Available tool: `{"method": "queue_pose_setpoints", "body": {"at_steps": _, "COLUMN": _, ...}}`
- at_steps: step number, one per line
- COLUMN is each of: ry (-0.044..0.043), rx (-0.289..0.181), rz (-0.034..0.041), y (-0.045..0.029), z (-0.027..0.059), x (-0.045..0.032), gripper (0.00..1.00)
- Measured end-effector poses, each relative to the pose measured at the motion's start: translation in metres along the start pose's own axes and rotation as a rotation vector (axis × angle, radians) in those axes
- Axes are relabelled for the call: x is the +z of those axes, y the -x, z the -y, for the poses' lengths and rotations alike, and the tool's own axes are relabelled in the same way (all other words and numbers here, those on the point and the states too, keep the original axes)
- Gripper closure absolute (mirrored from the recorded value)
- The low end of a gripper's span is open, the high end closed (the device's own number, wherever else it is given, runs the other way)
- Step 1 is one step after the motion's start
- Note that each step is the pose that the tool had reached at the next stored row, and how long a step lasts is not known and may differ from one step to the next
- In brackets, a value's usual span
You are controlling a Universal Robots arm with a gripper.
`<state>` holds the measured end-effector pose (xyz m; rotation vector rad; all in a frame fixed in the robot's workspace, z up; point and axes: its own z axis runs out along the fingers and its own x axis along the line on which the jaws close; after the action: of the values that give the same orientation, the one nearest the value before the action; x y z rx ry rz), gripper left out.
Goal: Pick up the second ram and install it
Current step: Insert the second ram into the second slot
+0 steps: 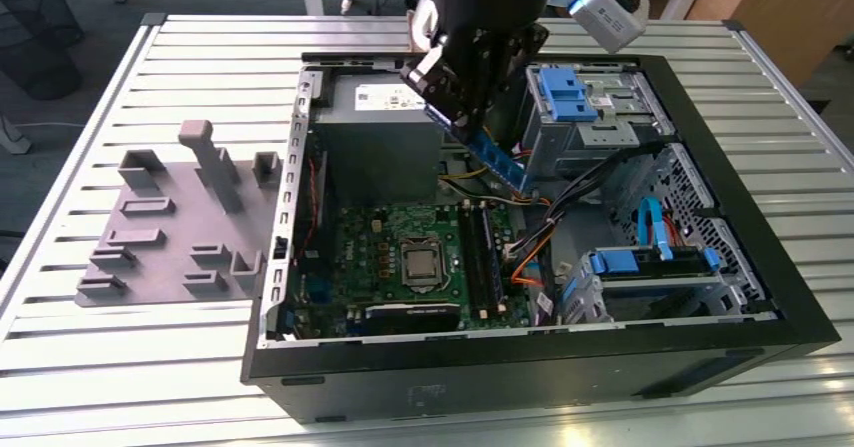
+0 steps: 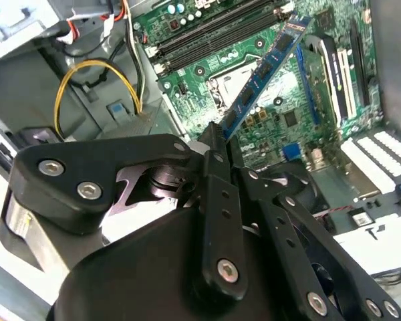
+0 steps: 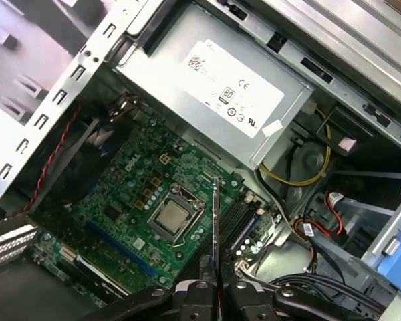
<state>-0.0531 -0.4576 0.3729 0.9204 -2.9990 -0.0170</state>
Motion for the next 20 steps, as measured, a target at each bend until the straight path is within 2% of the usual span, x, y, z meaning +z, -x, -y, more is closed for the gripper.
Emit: {"method": "queue_pose_setpoints", "body": {"at_steps": 20, "ry": 0.0003, "rx": 0.302, "rz": 0.0036, "y": 0.0005, "z": -0.0007, "x": 0.0038, "gripper": 0.86}}
